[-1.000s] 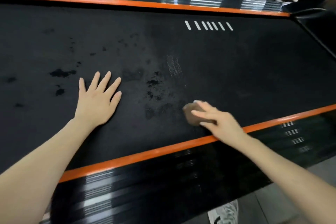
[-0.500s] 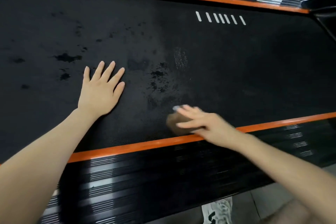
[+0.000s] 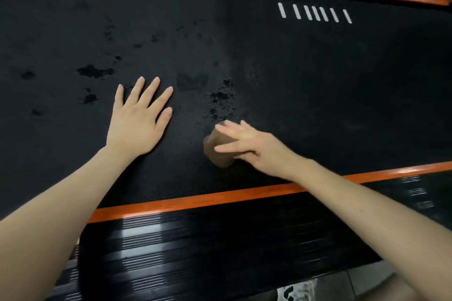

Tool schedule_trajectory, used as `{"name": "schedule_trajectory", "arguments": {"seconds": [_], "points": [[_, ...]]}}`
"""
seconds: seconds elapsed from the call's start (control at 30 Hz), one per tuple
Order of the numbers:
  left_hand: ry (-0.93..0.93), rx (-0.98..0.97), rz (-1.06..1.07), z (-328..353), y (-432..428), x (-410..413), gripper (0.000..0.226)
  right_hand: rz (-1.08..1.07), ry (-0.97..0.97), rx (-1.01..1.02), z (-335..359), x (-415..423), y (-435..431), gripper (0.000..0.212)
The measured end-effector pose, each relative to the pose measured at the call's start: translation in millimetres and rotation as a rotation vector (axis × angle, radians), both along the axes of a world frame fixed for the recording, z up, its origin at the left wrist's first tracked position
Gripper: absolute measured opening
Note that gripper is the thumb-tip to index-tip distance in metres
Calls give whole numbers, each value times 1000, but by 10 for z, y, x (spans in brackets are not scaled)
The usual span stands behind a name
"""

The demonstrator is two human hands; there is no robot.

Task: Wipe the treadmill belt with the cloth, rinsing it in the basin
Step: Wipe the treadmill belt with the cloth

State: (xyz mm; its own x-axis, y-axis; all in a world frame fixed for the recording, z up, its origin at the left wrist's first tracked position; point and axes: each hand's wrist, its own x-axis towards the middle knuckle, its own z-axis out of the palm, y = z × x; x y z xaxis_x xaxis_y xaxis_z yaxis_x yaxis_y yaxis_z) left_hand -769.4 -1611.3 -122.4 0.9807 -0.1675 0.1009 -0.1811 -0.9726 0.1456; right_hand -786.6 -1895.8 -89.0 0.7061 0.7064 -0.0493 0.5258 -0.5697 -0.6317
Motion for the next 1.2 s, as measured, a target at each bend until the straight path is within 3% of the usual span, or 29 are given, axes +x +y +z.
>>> {"name": "schedule_trajectory", "arguments": {"seconds": [0.13,0.23,0.3,0.37,0.47,0.5,0.63,0.7,0.77,0.87,1.0,1.13,1.2], "points": [[9,0,18,4,-20,5,56,-462,-15,17,39,567,-512,48],[14,-5,28,16,-48,9,56,-680,-109,-13,-48,636,-200,39],[11,-2,36,27,-52,6,55,-522,-194,31,-113,303,162,36],[7,9,32,30,-52,1,54,-207,-213,13,-110,-72,349,38],[11,19,25,24,-50,-5,53,78,-251,-65,-28,162,198,38],[12,19,29,20,-51,-3,53,41,-258,-96,-44,388,152,37],[29,10,40,20,-66,2,55,-514,-191,-42,-32,1286,260,37],[26,8,46,28,-67,6,55,-597,-205,-27,-75,1264,446,36],[27,1,49,33,-64,2,54,-503,-234,25,-126,844,522,35],[24,0,36,27,-61,3,54,-158,-231,52,-116,-53,458,32],[21,0,32,24,-51,0,53,63,-247,-32,-68,190,247,34],[20,-15,39,22,-43,10,53,-462,-204,10,-96,1128,232,35],[14,-18,34,20,-48,6,53,-600,-187,-11,-101,1228,364,36]]}}
